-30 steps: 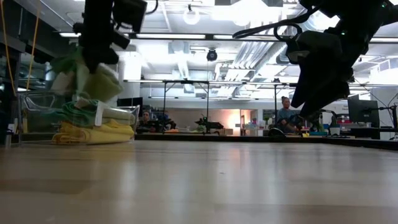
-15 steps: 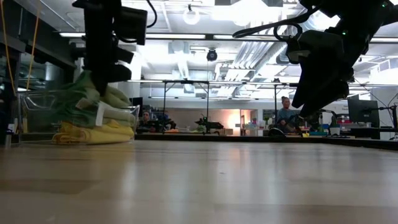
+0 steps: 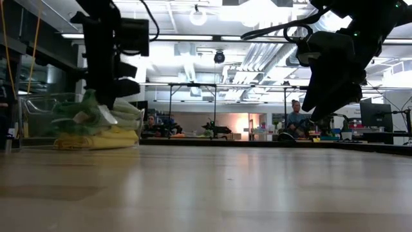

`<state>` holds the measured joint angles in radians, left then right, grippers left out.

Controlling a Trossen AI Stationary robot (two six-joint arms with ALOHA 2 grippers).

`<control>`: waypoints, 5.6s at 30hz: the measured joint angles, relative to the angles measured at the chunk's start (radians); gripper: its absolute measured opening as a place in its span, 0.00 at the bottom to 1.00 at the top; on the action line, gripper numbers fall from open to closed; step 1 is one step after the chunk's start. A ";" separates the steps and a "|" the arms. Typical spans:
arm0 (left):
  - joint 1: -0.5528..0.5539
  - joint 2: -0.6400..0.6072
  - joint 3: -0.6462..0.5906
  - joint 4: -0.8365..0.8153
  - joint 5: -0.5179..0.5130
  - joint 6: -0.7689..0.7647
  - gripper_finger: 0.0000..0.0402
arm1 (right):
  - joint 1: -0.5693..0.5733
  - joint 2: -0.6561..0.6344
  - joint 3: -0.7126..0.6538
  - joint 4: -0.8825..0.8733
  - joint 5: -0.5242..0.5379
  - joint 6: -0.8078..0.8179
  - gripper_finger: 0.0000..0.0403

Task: Fold microfiber towels
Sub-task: Put the folded green towel into the transparent bin, then return to Home Position

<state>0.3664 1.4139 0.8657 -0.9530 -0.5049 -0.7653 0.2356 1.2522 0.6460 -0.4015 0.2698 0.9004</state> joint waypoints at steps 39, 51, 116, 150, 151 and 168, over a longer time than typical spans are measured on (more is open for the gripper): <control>0.201 -0.144 0.109 -0.067 -0.007 0.232 0.33 | 0.000 0.000 0.000 0.003 0.008 0.039 0.62; 0.245 -0.154 -0.059 0.077 0.031 0.254 0.01 | 0.000 0.000 0.000 0.003 -0.011 0.042 0.62; -0.269 -0.519 -0.184 1.067 0.354 0.507 0.00 | -0.017 -0.186 0.080 0.031 0.039 -0.115 0.48; -0.219 -1.262 -0.819 1.084 0.416 0.284 0.00 | -0.151 -0.545 0.091 0.062 -0.037 -0.391 0.00; -0.226 -1.285 -0.845 1.088 0.404 0.274 0.00 | -0.151 -0.545 0.091 0.062 -0.038 -0.381 0.00; -0.193 -1.355 -0.854 0.963 0.508 0.377 0.00 | -0.141 -0.594 0.091 0.016 -0.121 -0.250 0.00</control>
<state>0.1734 0.0587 0.0120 0.0097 0.0036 -0.3880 0.0945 0.6580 0.7372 -0.3856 0.1489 0.6500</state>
